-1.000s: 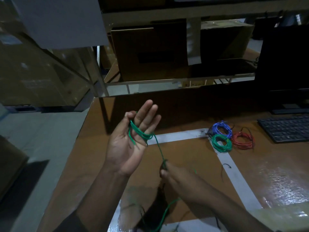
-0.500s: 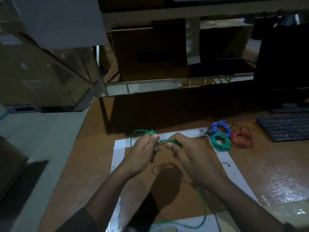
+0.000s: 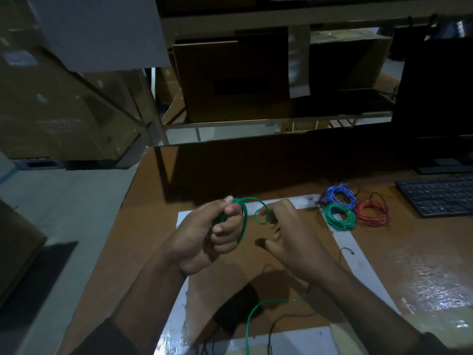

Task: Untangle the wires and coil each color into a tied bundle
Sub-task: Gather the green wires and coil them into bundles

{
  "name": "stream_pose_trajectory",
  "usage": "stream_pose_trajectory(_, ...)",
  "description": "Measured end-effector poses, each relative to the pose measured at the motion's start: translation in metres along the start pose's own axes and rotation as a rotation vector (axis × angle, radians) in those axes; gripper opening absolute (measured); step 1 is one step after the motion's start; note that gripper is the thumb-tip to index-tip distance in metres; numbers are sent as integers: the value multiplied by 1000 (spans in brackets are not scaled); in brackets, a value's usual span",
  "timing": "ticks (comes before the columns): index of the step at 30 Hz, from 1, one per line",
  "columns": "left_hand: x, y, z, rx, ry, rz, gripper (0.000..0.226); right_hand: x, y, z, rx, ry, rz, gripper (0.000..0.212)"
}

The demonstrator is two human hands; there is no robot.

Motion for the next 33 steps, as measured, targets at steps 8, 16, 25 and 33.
stream_pose_trajectory(8, 7, 18, 1, 92, -94, 251, 32, 3, -8, 4, -39, 41, 49, 18)
stream_pose_trajectory(16, -6, 23, 5, 178, -26, 381, 31, -17, 15, 17, 84, 394, -477, 21)
stream_pose_trajectory(25, 22, 47, 5, 279, -28, 128, 37, 51, 47, 21, 485, -24, -470, 30)
stream_pose_trajectory(33, 22, 61, 5, 471, 174, -21, 31, 61, 0, 27, 325, -351, -41, 36)
Point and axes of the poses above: each hand's wrist, its own z-axis away from the middle knuckle, its own x-axis out of the palm, y = z × x, the point moved 8 cm from there along -z, towards the middle knuckle, and after that the axes turned 3 degrees about -y, right-handed, at the moved point
